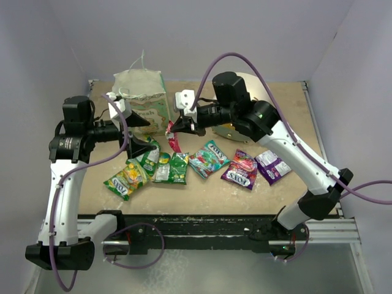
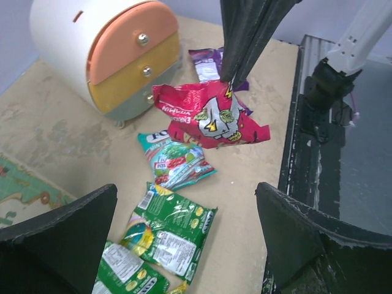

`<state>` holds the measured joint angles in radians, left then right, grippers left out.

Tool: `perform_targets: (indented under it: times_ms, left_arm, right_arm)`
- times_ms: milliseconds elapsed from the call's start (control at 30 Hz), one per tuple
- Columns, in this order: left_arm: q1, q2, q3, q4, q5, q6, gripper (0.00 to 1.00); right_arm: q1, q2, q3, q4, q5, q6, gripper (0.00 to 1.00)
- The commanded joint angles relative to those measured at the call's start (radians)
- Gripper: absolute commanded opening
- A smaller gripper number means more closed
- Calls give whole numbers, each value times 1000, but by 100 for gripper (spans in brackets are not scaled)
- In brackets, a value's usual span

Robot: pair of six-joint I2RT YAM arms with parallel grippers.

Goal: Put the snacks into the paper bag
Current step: Pick up the snack from the center of the board.

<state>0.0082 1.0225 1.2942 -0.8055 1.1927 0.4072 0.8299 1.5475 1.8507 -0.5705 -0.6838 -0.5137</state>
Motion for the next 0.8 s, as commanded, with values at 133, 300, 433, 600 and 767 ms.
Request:
perform_targets:
  times_ms: [133, 300, 433, 600, 767]
  left_arm:
    - [-73, 35, 10, 77, 111, -40, 98]
    - [-129, 52, 16, 164, 4, -141, 99]
    - [-149, 66, 36, 183, -77, -189, 100]
    - [-155, 54, 66, 206, -172, -219, 99]
    - [-161, 66, 84, 278, -268, -335, 99]
  right_arm:
    - [-4, -9, 79, 49, -56, 55, 0]
    - [-3, -2, 77, 77, 15, 85, 0]
    - [-3, 6, 68, 107, 88, 140, 0]
    - [-3, 14, 59, 143, 203, 185, 0]
    - [-3, 29, 59, 199, 297, 270, 0]
